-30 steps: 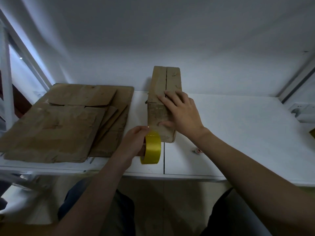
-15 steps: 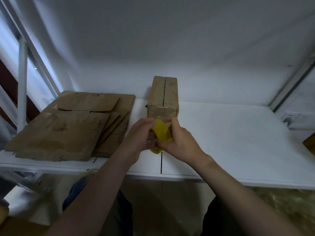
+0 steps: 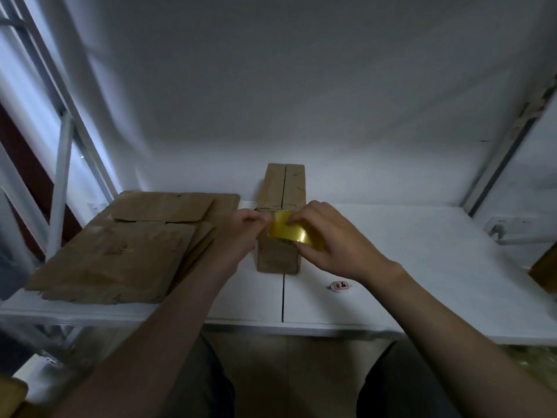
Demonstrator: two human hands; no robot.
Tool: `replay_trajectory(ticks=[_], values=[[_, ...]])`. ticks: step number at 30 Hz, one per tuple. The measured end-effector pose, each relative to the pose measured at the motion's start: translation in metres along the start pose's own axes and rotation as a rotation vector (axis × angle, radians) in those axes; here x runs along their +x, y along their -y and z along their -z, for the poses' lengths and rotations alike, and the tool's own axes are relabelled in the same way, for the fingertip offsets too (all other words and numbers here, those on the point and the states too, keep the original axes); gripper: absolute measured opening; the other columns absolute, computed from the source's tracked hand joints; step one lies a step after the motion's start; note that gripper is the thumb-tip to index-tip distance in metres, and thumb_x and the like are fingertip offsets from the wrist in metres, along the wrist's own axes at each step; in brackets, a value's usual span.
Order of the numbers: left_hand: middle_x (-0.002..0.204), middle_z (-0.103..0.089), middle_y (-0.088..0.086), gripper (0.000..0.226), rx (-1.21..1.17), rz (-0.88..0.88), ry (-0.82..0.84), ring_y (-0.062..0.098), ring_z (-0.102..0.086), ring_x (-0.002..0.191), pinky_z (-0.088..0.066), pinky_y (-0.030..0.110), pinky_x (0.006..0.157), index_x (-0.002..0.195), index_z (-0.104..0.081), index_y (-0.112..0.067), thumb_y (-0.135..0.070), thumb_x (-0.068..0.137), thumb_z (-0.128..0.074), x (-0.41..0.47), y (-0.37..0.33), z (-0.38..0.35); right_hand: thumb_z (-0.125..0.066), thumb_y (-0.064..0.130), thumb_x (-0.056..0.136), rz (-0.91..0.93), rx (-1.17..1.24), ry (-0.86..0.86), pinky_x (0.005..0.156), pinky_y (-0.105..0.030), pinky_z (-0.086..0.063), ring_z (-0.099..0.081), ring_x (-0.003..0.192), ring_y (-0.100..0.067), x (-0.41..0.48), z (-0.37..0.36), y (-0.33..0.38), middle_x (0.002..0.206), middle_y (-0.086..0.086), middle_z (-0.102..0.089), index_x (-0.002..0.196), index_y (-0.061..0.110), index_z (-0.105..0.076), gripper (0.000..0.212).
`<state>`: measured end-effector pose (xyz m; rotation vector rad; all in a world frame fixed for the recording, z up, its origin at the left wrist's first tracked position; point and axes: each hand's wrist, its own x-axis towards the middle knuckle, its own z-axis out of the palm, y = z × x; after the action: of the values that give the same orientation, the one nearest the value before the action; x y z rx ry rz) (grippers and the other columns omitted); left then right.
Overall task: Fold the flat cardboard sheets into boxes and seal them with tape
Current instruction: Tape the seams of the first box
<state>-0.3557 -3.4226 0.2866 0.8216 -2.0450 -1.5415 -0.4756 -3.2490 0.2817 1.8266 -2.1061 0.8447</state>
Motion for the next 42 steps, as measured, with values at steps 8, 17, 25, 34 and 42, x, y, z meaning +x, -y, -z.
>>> replay_trajectory(ticks=[8, 17, 25, 34, 42], values=[[0.077, -0.068, -0.003, 0.008, -0.012, -0.162, -0.046, 0.004, -0.057, 0.067, -0.04, 0.017, 0.055, 0.09, -0.073, -0.012, -0.02, 0.093, -0.071, 0.008, -0.006, -0.001, -0.067, 0.039, 0.095, -0.079, -0.056, 0.095, 0.068, -0.022, -0.037, -0.045, 0.083, -0.008, 0.009, 0.015, -0.004, 0.099, 0.007, -0.043, 0.128, 0.034, -0.06, 0.034], [0.078, -0.076, -0.001, 0.015, 0.007, -0.219, -0.068, 0.017, -0.072, 0.085, -0.055, 0.034, 0.086, 0.075, -0.076, -0.02, -0.023, 0.09, -0.075, 0.031, -0.01, 0.022, -0.076, 0.039, 0.089, -0.044, 0.02, -0.058, 0.074, -0.026, -0.047, -0.054, 0.095, -0.014, -0.002, 0.013, -0.023, 0.109, 0.004, -0.053, 0.128, 0.031, -0.061, 0.042], [0.077, -0.076, -0.009, 0.012, -0.049, -0.143, -0.15, -0.004, -0.068, 0.073, -0.047, 0.017, 0.072, 0.082, -0.077, -0.019, -0.026, 0.091, -0.074, 0.042, 0.008, 0.05, -0.064, 0.055, 0.09, -0.005, 0.012, -0.054, 0.075, -0.026, -0.049, -0.057, 0.094, -0.013, -0.006, 0.029, -0.042, 0.106, 0.005, -0.056, 0.128, 0.032, -0.067, 0.045], [0.079, -0.074, -0.007, 0.015, -0.011, -0.174, -0.225, -0.007, -0.064, 0.069, -0.047, 0.014, 0.069, 0.079, -0.076, -0.015, -0.023, 0.091, -0.074, 0.054, 0.02, 0.041, -0.073, 0.037, 0.091, -0.092, -0.093, 0.187, 0.078, -0.017, -0.045, -0.055, 0.094, -0.011, 0.0, 0.049, -0.075, 0.111, 0.008, -0.057, 0.129, 0.042, -0.066, 0.039], [0.077, -0.072, -0.012, 0.008, -0.093, -0.067, -0.224, 0.0, -0.064, 0.068, -0.05, 0.022, 0.063, 0.087, -0.074, -0.024, -0.03, 0.092, -0.072, 0.073, 0.034, 0.017, -0.07, 0.034, 0.093, -0.16, -0.143, 0.273, 0.082, -0.026, -0.04, -0.047, 0.1, -0.015, 0.015, 0.049, -0.094, 0.108, 0.005, -0.047, 0.131, 0.039, -0.065, 0.038]])
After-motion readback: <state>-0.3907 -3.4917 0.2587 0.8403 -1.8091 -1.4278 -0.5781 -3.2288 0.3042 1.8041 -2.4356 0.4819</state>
